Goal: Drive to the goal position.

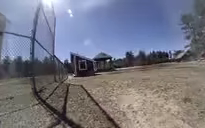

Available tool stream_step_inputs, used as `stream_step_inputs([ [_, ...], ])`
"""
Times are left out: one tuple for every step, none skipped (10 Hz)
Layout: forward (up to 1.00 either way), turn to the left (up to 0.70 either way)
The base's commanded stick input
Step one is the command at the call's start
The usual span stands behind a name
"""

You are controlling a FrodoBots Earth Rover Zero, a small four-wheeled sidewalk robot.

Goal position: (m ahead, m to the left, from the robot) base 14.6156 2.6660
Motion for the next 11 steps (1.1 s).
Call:
stream_step_inputs([
  [0.70,0.00],
  [0.70,0.00],
  [0.70,0.00],
  [0.70,0.00],
  [0.70,0.00],
  [0.70,0.00],
  [0.70,0.00],
  [0.70,0.00],
  [0.70,0.00],
  [0.70,0.00],
  [0.70,0.00],
])
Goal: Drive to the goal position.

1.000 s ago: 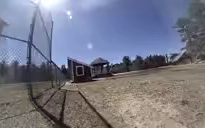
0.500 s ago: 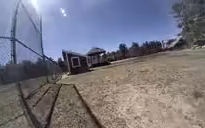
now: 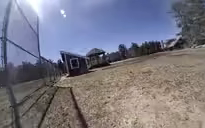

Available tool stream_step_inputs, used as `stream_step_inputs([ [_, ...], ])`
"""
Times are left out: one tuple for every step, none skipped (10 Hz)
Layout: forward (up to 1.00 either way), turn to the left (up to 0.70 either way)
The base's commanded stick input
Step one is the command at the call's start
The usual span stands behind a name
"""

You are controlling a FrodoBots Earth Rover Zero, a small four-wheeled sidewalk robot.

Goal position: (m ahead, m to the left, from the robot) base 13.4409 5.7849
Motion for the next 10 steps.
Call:
stream_step_inputs([
  [0.70,0.00],
  [0.70,0.00],
  [0.70,0.08],
  [0.70,0.08],
  [0.70,0.05],
  [0.70,0.02],
  [0.70,0.00],
  [0.70,0.00],
  [0.70,-0.21],
  [0.70,-0.35],
])
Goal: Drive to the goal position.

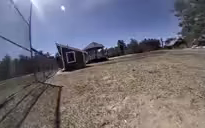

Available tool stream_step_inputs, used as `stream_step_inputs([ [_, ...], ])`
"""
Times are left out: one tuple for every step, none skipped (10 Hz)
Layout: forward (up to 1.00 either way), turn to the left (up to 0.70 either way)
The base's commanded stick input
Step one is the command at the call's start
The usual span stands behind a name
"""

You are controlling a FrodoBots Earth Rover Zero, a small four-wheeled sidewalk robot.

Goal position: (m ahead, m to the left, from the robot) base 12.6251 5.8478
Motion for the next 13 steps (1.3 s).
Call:
stream_step_inputs([
  [0.70,-0.35],
  [0.70,-0.35],
  [0.70,-0.35],
  [0.70,-0.34],
  [0.70,-0.29],
  [0.70,-0.25],
  [0.70,-0.20],
  [0.70,-0.16],
  [0.70,-0.11],
  [0.70,-0.06],
  [0.70,-0.02],
  [0.70,0.00],
  [0.70,0.00],
])
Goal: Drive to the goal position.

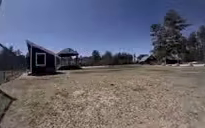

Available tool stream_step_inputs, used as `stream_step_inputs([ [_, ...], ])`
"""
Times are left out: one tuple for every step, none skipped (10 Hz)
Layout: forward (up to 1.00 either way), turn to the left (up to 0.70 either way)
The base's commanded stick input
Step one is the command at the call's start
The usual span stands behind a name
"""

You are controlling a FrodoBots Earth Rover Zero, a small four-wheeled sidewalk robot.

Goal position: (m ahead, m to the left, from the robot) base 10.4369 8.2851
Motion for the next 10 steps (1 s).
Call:
stream_step_inputs([
  [0.70,0.00],
  [0.70,0.00],
  [0.70,0.00],
  [0.70,0.00],
  [0.70,0.00],
  [0.70,0.00],
  [0.70,0.00],
  [0.70,0.00],
  [0.70,0.00],
  [0.70,0.00],
])
